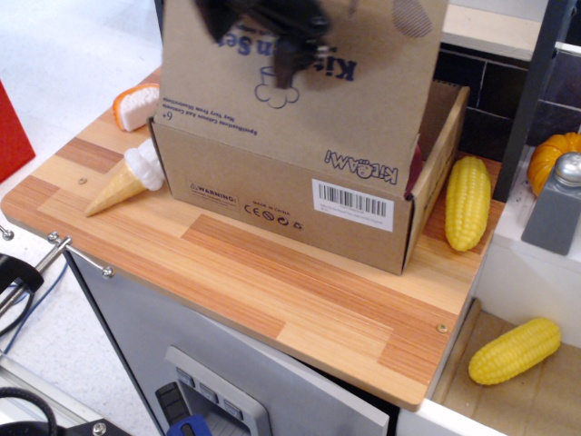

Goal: Close brown1fbox flap

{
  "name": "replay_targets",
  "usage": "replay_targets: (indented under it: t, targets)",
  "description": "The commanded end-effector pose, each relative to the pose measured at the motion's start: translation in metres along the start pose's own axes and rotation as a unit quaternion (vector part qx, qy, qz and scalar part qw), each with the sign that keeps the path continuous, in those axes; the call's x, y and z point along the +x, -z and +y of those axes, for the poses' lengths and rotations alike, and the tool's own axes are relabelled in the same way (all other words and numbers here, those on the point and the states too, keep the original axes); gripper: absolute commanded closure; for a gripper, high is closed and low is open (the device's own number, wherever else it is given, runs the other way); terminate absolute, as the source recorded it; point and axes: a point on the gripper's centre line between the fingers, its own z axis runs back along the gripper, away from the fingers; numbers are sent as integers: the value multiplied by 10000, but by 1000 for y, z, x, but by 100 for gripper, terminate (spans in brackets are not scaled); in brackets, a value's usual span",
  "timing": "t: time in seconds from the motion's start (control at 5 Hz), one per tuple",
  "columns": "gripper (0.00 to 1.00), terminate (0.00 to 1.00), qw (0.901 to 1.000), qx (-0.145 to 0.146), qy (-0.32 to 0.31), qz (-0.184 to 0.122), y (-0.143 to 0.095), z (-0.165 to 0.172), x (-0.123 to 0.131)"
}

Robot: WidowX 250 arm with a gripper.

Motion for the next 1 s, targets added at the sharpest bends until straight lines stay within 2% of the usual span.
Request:
replay_targets:
  t: [0.0,0.4,0.6,0.8]
  targets:
    - [0,0,9999,-130,-108,21,19,2,39]
    - [0,0,9989,-376,-259,112,38,-8,37]
    - [0,0,9971,-599,-471,-46,44,-11,32]
    - [0,0,9971,-599,-471,-46,44,-11,32]
